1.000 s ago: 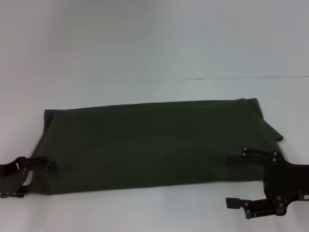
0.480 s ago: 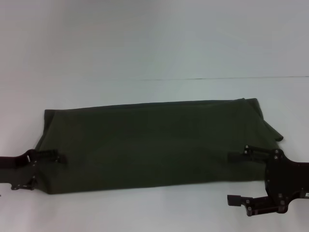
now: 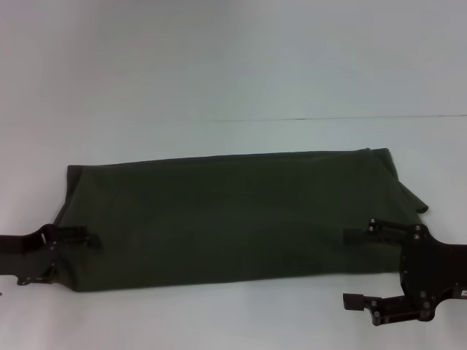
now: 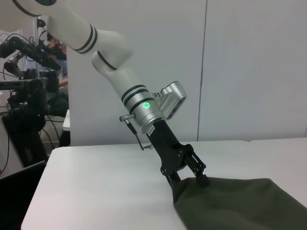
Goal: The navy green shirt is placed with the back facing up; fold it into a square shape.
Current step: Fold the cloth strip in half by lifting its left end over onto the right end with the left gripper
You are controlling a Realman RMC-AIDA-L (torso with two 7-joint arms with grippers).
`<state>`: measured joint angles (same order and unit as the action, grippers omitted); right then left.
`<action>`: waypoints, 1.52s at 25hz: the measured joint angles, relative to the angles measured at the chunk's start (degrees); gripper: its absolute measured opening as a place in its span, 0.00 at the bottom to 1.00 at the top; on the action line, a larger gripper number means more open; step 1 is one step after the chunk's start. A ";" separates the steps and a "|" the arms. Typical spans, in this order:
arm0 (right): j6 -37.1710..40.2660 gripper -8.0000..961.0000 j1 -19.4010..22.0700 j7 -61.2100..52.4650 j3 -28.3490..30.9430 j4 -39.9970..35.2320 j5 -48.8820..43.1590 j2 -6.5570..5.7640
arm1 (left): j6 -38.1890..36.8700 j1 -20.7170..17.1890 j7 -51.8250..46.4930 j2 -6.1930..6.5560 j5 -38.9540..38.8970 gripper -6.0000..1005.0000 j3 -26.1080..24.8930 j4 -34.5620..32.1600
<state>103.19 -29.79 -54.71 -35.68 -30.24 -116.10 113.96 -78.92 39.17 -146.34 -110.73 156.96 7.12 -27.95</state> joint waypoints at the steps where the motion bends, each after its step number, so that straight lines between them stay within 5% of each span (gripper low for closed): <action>1: 0.01 0.98 0.00 -0.02 0.00 0.00 0.00 0.01 | 0.00 -0.02 0.05 0.00 0.00 0.82 0.00 0.00; 4: 0.05 0.98 0.02 -0.04 0.00 0.00 0.00 0.01 | 0.00 -0.02 0.10 0.00 0.05 0.82 0.00 -0.01; 9: 0.07 0.98 0.07 -0.04 0.00 0.00 0.00 0.04 | 0.01 -0.02 0.13 0.00 0.11 0.58 0.00 -0.01; 15: 0.04 0.98 0.06 -0.05 0.00 0.00 -0.12 0.26 | 0.74 -0.03 0.17 -0.34 0.20 0.42 0.54 -0.01; 25: -0.06 0.98 0.00 -0.40 0.00 0.00 -0.03 0.22 | 2.26 -0.15 -0.20 -0.62 0.02 0.37 3.11 -0.42; 28: -0.39 0.98 -0.01 -0.53 0.00 0.00 -0.01 0.19 | 2.26 -0.16 -0.10 -0.62 -0.14 0.16 3.00 -0.43; 38: -1.33 0.98 -0.09 -0.92 0.00 0.00 -0.06 0.26 | 2.18 -0.65 0.09 -0.48 -0.88 0.06 2.96 -2.40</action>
<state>101.86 -29.88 -55.63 -35.68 -30.23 -116.15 114.22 -76.74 38.52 -146.25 -111.21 156.08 10.08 -30.35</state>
